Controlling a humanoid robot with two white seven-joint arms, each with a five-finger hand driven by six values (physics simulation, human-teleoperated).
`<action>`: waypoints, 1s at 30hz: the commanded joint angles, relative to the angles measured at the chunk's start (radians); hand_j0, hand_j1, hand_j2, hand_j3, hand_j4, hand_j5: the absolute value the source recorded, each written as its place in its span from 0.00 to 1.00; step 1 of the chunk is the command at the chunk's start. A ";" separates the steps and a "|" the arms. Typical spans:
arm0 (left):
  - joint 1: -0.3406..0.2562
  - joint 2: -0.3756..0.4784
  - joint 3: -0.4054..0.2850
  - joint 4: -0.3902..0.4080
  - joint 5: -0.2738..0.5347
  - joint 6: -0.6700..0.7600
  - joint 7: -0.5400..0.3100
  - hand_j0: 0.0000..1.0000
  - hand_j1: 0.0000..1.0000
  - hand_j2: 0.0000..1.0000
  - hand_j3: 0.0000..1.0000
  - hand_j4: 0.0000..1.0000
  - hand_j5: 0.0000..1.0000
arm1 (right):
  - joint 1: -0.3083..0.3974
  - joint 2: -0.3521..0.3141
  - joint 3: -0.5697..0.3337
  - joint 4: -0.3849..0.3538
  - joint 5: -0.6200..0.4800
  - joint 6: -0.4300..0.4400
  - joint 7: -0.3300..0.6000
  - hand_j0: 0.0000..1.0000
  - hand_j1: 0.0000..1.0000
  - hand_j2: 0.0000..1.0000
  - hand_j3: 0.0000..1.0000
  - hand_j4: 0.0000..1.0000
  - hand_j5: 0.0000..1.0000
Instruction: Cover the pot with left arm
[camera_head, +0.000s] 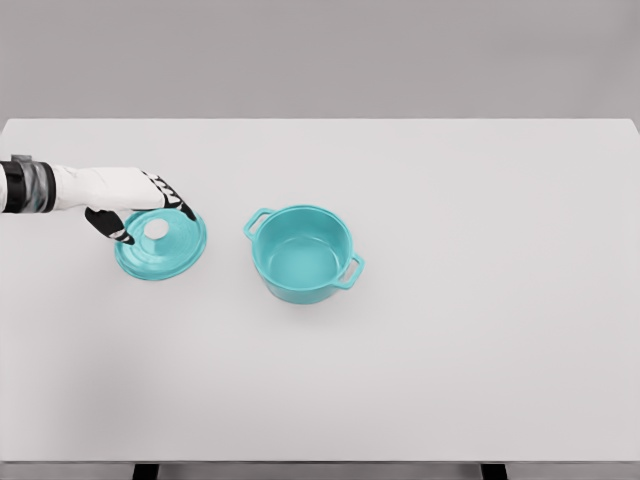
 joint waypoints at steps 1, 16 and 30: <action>0.000 0.002 0.000 0.000 0.005 0.002 0.000 0.83 0.83 0.83 0.83 0.83 0.83 | 0.000 0.000 -0.001 0.000 0.000 0.001 0.000 1.00 1.00 1.00 1.00 1.00 1.00; 0.009 -0.001 -0.040 0.000 0.003 0.002 0.000 0.79 0.79 0.79 0.79 0.79 0.79 | 0.000 0.000 -0.001 0.000 0.000 0.001 0.000 1.00 1.00 1.00 1.00 1.00 1.00; 0.005 -0.012 -0.040 0.034 -0.006 0.002 0.000 0.79 0.79 0.79 0.79 0.79 0.79 | 0.000 0.000 0.001 0.000 0.000 0.001 0.000 1.00 1.00 1.00 1.00 1.00 1.00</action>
